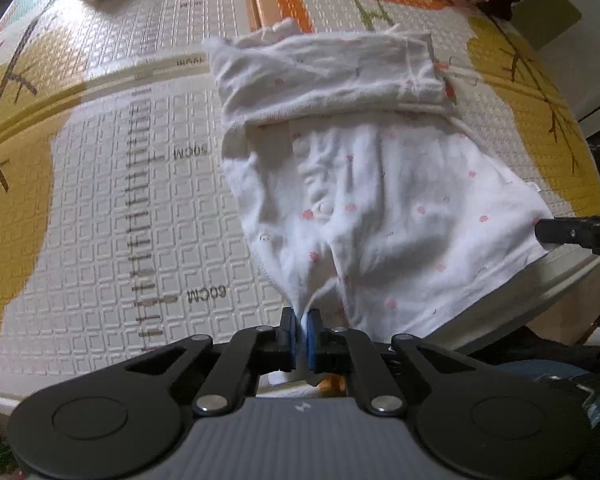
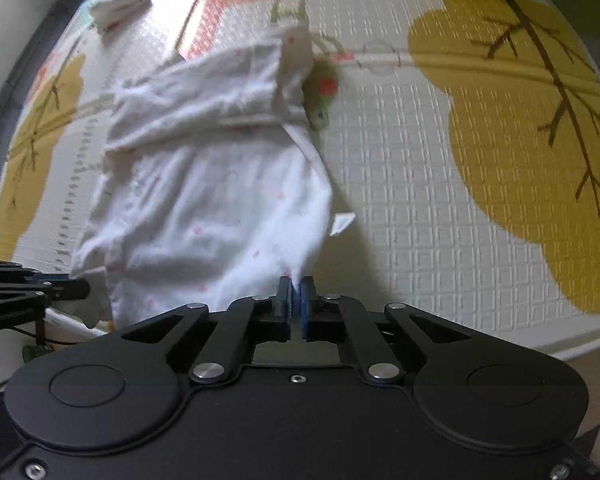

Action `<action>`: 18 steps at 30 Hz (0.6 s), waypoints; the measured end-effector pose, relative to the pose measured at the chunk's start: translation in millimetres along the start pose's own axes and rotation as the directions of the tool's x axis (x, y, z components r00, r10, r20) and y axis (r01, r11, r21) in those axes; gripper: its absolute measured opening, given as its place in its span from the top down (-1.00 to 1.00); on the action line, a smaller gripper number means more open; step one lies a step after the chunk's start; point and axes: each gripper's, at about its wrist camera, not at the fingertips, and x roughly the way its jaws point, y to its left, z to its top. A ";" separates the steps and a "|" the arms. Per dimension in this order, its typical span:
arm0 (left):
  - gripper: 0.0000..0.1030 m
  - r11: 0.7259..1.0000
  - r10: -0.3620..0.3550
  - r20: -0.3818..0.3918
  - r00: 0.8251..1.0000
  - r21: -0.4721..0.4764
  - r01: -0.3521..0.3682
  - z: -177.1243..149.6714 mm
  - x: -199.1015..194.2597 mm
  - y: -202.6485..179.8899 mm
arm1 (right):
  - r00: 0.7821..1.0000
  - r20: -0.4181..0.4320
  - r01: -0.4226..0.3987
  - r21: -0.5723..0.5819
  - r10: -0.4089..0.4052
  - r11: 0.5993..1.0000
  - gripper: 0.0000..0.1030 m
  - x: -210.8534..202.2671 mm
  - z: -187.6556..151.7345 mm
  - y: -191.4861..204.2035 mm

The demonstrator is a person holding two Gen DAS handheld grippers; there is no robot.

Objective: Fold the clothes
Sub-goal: 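Pinch the onesie leg hem with the left gripper while the right gripper pinches beside it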

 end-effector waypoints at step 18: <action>0.89 0.999 -0.015 0.192 0.981 -0.034 0.022 58.8 -22.6 7.8 | 0.974 0.223 -0.039 0.005 0.037 0.999 0.94 -24.6 53.2 13.4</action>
